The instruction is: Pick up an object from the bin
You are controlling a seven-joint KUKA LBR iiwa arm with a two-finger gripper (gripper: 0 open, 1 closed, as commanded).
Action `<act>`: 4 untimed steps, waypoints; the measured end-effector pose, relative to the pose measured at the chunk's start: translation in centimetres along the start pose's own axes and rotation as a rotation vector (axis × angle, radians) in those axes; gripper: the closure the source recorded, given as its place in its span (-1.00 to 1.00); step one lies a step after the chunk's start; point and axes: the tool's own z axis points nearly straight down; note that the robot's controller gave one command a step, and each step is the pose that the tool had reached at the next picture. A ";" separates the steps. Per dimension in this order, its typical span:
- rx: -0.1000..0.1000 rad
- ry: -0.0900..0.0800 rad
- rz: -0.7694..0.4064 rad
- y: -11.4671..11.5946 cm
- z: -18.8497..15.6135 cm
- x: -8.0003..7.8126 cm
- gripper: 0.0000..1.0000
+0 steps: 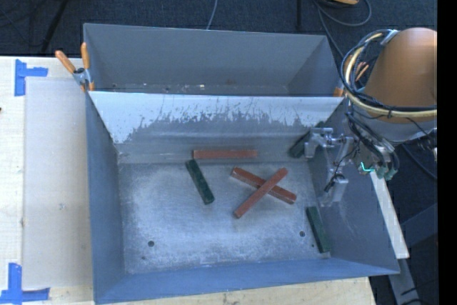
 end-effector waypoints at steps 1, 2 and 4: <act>-0.001 -0.006 -0.147 5.7 15.8 -0.2 -1.00; 0.003 -0.014 -0.243 7.8 16.3 -1.1 -1.00; 0.004 -0.015 -0.384 7.9 5.1 -0.4 1.00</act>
Offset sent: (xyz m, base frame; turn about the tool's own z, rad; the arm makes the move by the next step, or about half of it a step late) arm 0.0007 0.0552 -0.1551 -0.1486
